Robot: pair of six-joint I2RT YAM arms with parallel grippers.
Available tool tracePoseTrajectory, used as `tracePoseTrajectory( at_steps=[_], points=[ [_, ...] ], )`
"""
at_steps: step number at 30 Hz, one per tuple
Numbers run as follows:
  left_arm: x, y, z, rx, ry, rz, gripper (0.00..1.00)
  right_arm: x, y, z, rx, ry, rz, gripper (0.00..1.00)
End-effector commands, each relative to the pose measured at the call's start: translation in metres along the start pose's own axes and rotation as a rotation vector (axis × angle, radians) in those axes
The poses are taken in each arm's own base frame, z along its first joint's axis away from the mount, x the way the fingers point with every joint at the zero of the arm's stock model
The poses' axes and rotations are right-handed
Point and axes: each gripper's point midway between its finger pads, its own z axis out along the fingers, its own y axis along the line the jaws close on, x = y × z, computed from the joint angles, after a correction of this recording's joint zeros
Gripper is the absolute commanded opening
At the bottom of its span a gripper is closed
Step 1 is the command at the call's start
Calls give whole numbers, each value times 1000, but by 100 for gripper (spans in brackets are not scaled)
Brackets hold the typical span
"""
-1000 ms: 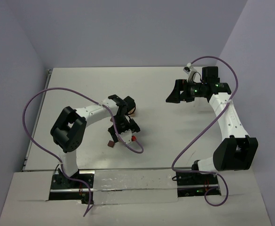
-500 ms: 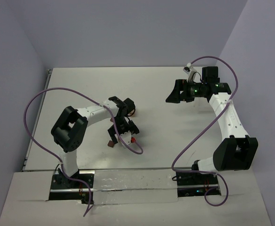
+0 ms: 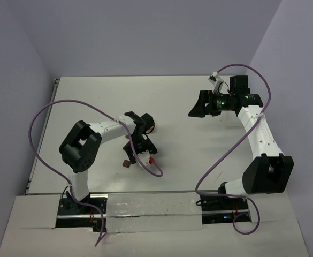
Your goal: Build the wood block tower
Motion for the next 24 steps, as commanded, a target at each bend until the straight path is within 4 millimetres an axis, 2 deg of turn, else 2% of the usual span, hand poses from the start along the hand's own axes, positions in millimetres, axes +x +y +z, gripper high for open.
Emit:
tracePoseTrajectory(
  at_steps=[1, 10, 15, 19, 22, 24],
  points=[
    [-3, 12, 5, 2, -7, 256, 77, 2, 0, -1, -16, 4, 14, 100],
    [-4, 8, 4, 16, 0, 252, 59, 2, 2, 0, -31, 3, 15, 100],
    [-16, 9, -2, -15, -12, 232, 46, 4, 9, -2, -57, -12, 15, 100],
    [-39, 23, -21, -101, -75, 144, 32, 5, 16, -3, -82, -24, 14, 100],
    [-60, 45, -51, -209, -153, 10, 17, 3, 18, -5, -83, -30, 10, 100],
    [-68, 60, -74, -282, -190, -149, 8, 2, 18, -6, -81, -33, 8, 100]
  ],
)
